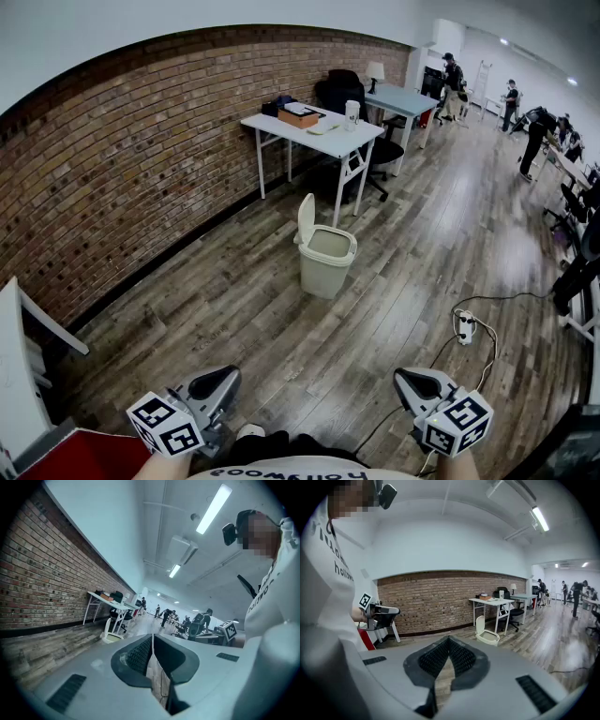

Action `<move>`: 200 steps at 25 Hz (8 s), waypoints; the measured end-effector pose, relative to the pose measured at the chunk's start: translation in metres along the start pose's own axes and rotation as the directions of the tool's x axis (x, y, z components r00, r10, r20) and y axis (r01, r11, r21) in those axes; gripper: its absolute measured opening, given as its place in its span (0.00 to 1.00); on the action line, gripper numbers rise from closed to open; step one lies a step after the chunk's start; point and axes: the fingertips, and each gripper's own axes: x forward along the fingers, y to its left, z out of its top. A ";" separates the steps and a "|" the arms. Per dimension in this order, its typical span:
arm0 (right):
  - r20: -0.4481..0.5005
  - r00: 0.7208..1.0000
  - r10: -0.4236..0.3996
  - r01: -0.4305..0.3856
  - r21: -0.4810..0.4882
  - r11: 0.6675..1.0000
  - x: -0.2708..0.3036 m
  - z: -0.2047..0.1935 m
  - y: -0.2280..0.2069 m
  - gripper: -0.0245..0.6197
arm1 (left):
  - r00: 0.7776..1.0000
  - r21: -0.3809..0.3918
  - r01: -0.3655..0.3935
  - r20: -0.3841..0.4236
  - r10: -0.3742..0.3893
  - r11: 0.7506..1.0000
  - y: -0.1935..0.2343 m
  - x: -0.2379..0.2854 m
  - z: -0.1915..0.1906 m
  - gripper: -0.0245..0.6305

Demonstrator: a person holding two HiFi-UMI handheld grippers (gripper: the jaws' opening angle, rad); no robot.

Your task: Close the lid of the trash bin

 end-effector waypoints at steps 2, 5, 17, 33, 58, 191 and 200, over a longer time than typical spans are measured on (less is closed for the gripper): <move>0.001 1.000 -0.002 0.002 -0.004 1.000 0.000 0.000 -0.003 0.05 | 1.000 0.006 0.003 0.002 -0.003 1.000 0.000 0.004 0.001 0.07; 0.005 1.000 -0.006 0.006 -0.007 1.000 0.001 0.002 -0.006 0.05 | 1.000 0.013 0.007 0.006 -0.007 1.000 -0.001 0.008 0.005 0.07; 0.227 0.971 0.080 -0.106 0.104 0.989 -0.008 0.037 -0.006 0.05 | 1.000 0.040 0.006 0.029 -0.007 0.999 0.000 0.013 0.015 0.07; 0.139 0.987 -0.084 0.066 0.131 0.989 0.093 0.067 -0.085 0.05 | 0.999 0.035 -0.040 0.016 0.039 0.999 0.112 0.101 0.059 0.06; 0.196 0.968 -0.155 0.138 0.099 0.985 0.300 0.221 -0.186 0.05 | 0.997 0.069 0.065 -0.047 -0.061 0.996 0.295 0.271 0.174 0.06; -0.703 0.706 0.081 -0.275 -0.166 0.947 0.723 0.019 -0.450 0.05 | 0.957 -0.180 -0.208 -0.243 0.161 0.961 0.533 0.616 0.213 0.06; -0.835 0.546 -0.071 -0.089 -0.143 0.986 0.696 -0.071 -0.498 0.05 | 0.935 -0.181 -0.226 -0.315 0.161 0.957 0.531 0.619 0.187 0.06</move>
